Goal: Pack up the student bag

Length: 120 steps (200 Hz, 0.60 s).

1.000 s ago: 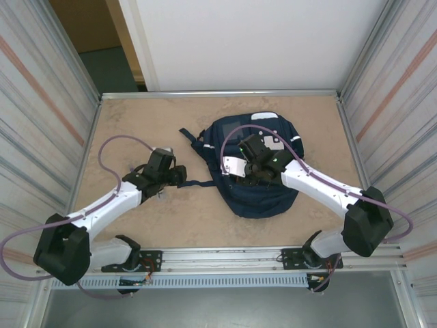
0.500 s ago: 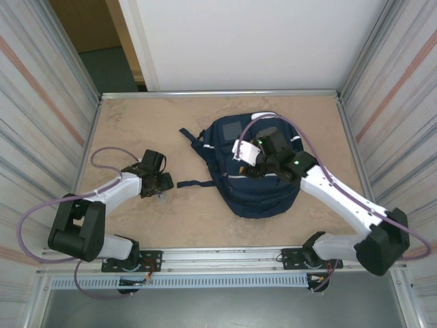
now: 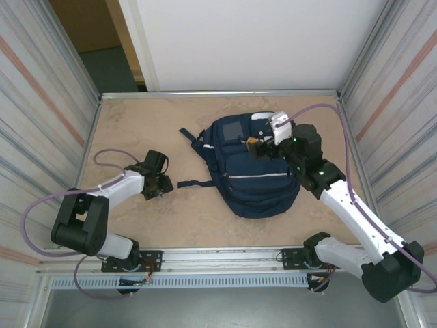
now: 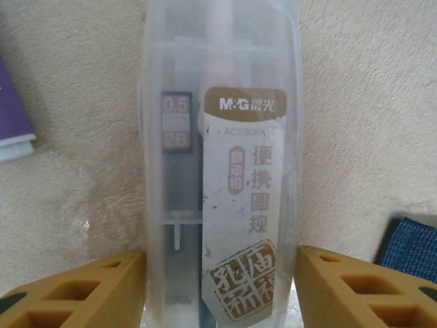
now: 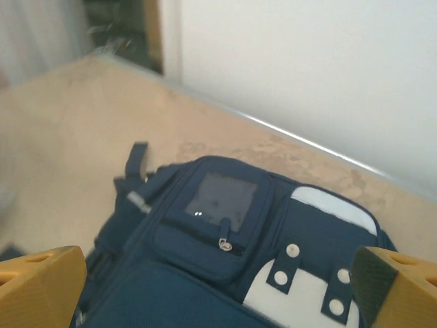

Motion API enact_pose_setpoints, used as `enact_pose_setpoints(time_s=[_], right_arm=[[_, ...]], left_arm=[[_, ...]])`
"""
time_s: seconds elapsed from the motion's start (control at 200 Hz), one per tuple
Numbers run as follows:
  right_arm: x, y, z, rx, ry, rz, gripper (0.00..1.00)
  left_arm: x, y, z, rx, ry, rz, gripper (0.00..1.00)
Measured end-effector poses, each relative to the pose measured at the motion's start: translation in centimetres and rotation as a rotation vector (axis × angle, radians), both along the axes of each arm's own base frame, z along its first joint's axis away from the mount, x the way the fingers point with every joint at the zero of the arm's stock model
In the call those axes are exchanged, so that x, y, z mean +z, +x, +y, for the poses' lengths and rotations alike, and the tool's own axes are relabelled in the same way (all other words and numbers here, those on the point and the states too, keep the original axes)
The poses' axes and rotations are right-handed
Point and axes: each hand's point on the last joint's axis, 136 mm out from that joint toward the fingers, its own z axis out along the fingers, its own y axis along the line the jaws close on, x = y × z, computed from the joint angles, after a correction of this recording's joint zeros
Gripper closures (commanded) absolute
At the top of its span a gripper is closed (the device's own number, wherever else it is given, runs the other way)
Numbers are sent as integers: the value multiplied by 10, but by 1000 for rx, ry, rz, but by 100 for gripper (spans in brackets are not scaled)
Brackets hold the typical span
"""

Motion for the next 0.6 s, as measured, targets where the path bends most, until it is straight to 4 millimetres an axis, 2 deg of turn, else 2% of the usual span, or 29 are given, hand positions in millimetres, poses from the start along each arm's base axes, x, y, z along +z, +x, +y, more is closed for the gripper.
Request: enact_pose_setpoints(time_s=[0.115, 0.24, 0.321, 0.386, 0.456, 0.601], right_arm=[[1, 4, -11, -67, 128, 66, 1], [-8, 1, -2, -52, 216, 155, 0], [-19, 1, 8, -29, 248, 214, 2], [-31, 0, 21, 1, 256, 269, 4], [-49, -5, 45, 61, 245, 335, 2], [-84, -23, 100, 193, 200, 469, 3]], left_arm=[[-1, 0, 0, 3, 21, 12, 47], [0, 0, 0, 31, 3, 10, 59], [3, -1, -6, 32, -41, 12, 59], [6, -3, -14, 19, -88, 17, 58], [15, -5, -21, 10, -133, 12, 58], [54, 3, -38, -3, -250, -81, 58]])
